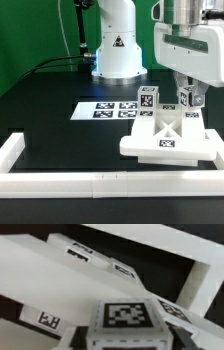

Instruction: Assemble chair

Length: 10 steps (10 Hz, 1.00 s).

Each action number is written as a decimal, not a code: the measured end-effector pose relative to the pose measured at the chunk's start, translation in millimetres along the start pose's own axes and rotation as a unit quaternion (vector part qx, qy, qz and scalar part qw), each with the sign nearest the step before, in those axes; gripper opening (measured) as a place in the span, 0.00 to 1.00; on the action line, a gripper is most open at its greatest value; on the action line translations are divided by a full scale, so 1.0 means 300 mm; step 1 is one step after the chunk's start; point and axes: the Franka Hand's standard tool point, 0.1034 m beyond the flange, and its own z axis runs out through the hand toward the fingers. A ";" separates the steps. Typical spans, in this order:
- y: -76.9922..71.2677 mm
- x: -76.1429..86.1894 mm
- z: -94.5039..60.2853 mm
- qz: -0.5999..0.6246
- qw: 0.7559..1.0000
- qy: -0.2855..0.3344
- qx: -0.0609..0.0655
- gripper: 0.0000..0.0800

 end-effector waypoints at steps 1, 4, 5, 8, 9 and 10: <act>0.000 -0.001 0.001 -0.001 1.000 0.000 0.000 0.48; -0.008 -0.003 -0.005 -0.220 0.975 0.001 0.001 0.80; -0.009 -0.012 -0.004 -0.291 0.957 0.000 0.001 0.80; -0.003 -0.018 0.003 -0.422 0.906 -0.001 -0.001 0.81; -0.003 -0.015 0.002 -0.446 0.895 0.000 -0.002 0.81; -0.003 -0.015 0.003 -0.424 0.906 0.000 -0.002 0.81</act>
Offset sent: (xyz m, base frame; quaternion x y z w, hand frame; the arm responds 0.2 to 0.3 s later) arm 0.0036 0.0124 0.0038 0.0108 -0.0345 -0.4044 0.9139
